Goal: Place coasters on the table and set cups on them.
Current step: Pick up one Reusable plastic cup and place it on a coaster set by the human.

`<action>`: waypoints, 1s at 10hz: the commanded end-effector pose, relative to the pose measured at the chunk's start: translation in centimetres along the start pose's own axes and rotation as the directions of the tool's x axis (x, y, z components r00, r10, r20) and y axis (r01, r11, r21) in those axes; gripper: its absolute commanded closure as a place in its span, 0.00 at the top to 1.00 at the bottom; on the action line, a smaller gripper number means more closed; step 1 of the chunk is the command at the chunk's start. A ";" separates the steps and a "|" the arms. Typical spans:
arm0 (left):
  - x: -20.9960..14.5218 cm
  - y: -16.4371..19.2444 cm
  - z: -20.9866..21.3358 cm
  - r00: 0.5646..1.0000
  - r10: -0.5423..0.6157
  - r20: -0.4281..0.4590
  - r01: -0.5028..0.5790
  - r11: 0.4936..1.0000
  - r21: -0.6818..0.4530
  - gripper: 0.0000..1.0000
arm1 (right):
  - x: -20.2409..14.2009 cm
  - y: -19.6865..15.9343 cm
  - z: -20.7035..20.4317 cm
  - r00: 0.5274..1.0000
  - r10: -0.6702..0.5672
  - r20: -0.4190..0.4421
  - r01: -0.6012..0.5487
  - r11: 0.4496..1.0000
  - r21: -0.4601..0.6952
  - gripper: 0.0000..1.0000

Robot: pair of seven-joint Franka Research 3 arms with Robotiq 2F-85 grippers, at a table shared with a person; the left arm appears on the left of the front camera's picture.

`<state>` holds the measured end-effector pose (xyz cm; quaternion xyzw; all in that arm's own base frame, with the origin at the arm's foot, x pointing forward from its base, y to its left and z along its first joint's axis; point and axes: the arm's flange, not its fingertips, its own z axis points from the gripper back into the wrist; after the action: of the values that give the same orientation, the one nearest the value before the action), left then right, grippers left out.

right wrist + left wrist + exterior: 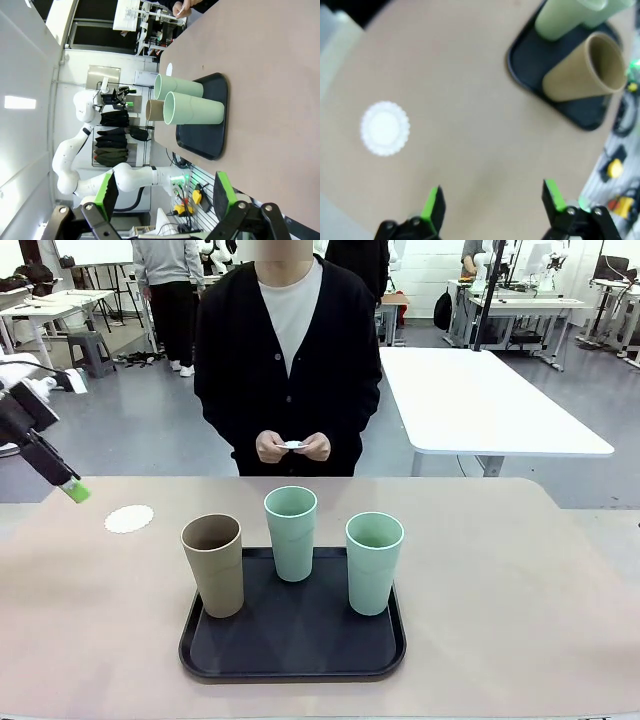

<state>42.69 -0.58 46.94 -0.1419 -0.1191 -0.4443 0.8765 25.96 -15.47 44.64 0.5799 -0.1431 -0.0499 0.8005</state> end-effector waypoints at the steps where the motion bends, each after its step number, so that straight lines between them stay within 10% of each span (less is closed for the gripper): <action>1: 0.2 -2.1 -1.5 0.994 -0.101 -0.046 0.104 0.992 0.070 1.00 | 0.3 0.0 0.0 1.000 0.013 0.010 -0.014 1.000 0.025 1.00; 3: 0.9 -3.4 -2.5 0.979 -0.130 -0.158 0.134 0.991 0.018 1.00 | 0.3 0.0 0.0 1.000 0.013 0.010 -0.014 1.000 0.025 1.00; 9: 0.7 -2.1 -1.6 0.992 -0.103 -0.073 0.106 0.994 0.034 1.00 | 0.3 0.0 0.0 1.000 0.013 0.010 -0.014 1.000 0.025 1.00; 10: -0.1 -1.9 -2.9 0.961 -0.269 0.060 0.273 0.960 -0.058 1.00 | 0.3 0.0 0.0 1.000 0.013 0.010 -0.014 1.000 0.025 1.00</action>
<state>41.46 -2.91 45.74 -0.1189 -0.1154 -0.5129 0.8423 25.96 -15.46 44.63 0.5798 -0.1428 -0.0500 0.8006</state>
